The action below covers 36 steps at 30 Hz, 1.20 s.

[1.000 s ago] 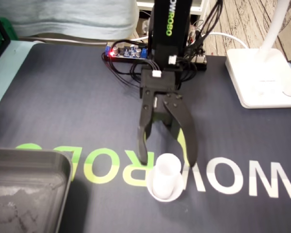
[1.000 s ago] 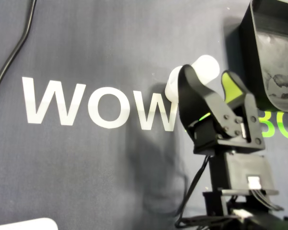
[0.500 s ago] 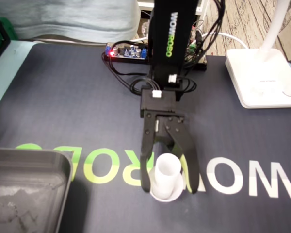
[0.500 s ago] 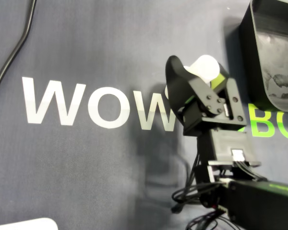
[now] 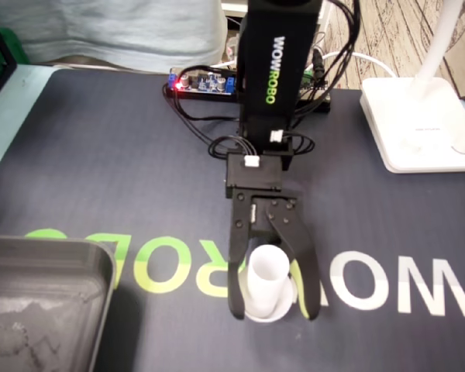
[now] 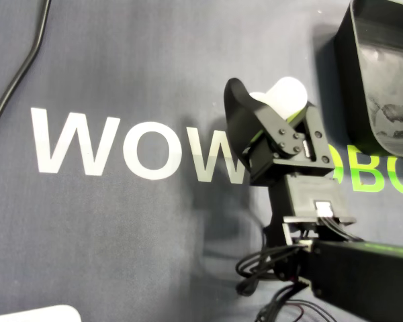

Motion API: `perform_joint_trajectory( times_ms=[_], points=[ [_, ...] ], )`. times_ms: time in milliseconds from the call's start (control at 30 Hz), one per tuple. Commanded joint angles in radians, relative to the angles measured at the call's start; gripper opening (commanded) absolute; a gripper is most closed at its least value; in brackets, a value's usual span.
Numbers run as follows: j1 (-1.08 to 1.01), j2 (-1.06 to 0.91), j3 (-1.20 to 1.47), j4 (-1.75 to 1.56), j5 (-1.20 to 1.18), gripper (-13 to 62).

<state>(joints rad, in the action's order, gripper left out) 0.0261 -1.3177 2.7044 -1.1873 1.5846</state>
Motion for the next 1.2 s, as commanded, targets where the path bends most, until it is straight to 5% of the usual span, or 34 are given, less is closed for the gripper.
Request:
perform_joint_trajectory(
  times_ms=[0, 733, 1167],
  points=[
    [0.006, 0.000, -0.029, -0.089, 0.006, 25.3],
    [0.005, 0.005, -0.038, -0.087, -0.015, 9.7],
    [-0.031, -0.061, -0.029, -0.086, -0.038, 9.6]
  ],
)
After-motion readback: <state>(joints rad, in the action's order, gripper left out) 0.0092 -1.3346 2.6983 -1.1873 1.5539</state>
